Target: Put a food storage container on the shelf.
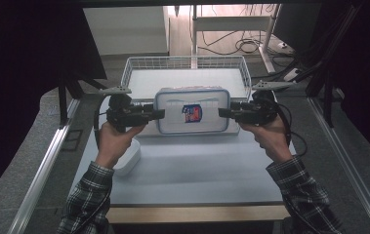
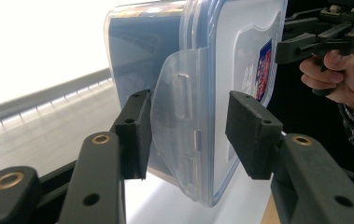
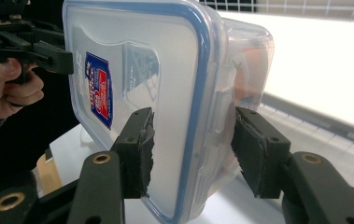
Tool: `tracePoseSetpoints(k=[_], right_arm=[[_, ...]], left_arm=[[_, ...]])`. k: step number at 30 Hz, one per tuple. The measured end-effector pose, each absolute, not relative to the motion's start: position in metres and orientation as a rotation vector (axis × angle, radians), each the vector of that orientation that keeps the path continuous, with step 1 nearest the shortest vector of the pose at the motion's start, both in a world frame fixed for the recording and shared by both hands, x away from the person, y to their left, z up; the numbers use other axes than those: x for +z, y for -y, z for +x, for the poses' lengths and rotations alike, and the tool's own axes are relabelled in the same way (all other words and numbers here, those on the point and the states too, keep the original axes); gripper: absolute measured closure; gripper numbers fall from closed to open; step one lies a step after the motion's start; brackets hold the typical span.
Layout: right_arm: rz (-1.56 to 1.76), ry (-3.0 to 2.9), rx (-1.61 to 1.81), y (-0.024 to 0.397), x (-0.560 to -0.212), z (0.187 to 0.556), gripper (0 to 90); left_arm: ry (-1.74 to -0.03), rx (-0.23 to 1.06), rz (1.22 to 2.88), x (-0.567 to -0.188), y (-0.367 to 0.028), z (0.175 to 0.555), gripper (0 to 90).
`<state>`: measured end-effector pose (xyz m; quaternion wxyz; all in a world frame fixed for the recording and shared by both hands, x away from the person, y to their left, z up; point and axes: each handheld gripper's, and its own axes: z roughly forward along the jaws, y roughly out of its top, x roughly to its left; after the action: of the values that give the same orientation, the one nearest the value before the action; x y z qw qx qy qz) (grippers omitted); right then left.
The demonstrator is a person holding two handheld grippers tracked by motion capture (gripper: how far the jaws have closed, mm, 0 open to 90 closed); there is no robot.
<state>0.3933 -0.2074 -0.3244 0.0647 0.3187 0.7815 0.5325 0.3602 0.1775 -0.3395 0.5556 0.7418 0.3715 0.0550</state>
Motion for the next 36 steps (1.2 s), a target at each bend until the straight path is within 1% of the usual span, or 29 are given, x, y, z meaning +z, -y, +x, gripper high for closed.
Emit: tracePoseSetpoints(k=[21, 36], right_arm=[[0.993, -2.316, 1.614, 0.2, -0.295, 0.437, 48.5], [1.042, -2.308, 1.62, 0.195, -0.292, 0.469, 47.8]], left_arm=[[-0.882, 0.144, 1.732, -0.316, -0.182, 0.406, 51.5], [-0.929, 0.143, 1.731, -0.31, -0.183, 0.434, 50.4]])
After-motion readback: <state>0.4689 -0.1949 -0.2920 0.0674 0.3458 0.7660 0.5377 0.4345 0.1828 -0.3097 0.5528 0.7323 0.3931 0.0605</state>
